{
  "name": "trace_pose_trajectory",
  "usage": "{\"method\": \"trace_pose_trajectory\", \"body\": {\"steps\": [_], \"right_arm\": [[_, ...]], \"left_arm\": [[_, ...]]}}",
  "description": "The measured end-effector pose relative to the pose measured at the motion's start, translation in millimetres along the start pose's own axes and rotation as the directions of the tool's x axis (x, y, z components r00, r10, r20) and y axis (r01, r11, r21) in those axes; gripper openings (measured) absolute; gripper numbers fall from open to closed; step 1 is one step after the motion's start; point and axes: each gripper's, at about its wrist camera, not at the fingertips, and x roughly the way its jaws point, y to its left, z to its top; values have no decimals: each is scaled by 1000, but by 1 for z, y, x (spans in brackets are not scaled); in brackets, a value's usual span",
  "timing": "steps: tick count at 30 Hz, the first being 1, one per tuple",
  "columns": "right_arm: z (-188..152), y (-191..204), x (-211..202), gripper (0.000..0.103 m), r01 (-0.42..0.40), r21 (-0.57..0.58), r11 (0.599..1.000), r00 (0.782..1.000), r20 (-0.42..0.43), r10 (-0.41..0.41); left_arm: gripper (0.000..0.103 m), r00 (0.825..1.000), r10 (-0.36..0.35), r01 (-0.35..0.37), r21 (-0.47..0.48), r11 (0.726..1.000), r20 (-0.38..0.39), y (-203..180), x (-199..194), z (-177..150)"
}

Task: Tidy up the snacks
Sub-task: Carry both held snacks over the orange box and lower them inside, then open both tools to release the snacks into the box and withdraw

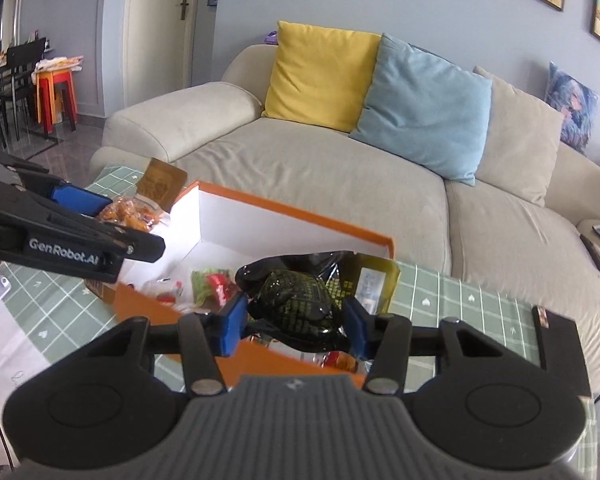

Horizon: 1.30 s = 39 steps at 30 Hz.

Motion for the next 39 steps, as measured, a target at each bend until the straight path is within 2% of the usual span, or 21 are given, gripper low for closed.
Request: {"method": "trace_pose_trajectory", "body": {"steps": [4, 8, 12, 16, 20, 26, 32, 35, 39], "right_arm": [[13, -5, 22, 49, -29, -18, 999, 1000, -12, 29], [25, -21, 59, 49, -74, 20, 997, 995, -63, 75], [29, -31, 99, 48, -101, 40, 994, 987, -121, 105], [31, -31, 133, 48, -98, 10, 995, 978, -183, 98], [32, -28, 162, 48, -126, -26, 992, 962, -245, 116], [33, -30, 199, 48, -150, -30, 988, 940, -315, 134], [39, -31, 234, 49, -134, -22, 991, 925, -362, 117], [38, -30, 246, 49, -137, -12, 991, 915, -384, 122], [37, -27, 258, 49, -132, -16, 991, 905, -410, 114]], "left_arm": [[76, 999, -17, 17, 16, 1000, -41, 5, 25, 8], [76, 995, -48, 51, 28, 998, -90, 14, 56, 13], [76, 987, -45, 60, 91, 994, -156, 14, 89, 15], [77, 982, -30, 61, 165, 984, -186, 13, 114, 17], [77, 975, -19, 71, 231, 970, -220, 12, 137, 22], [77, 963, 26, 75, 361, 930, -267, 7, 167, 22], [77, 946, 43, 82, 366, 927, -321, 8, 192, 23], [78, 946, 48, 84, 384, 919, -321, 5, 197, 22], [81, 944, 23, 103, 359, 928, -330, 6, 198, 23]]}}
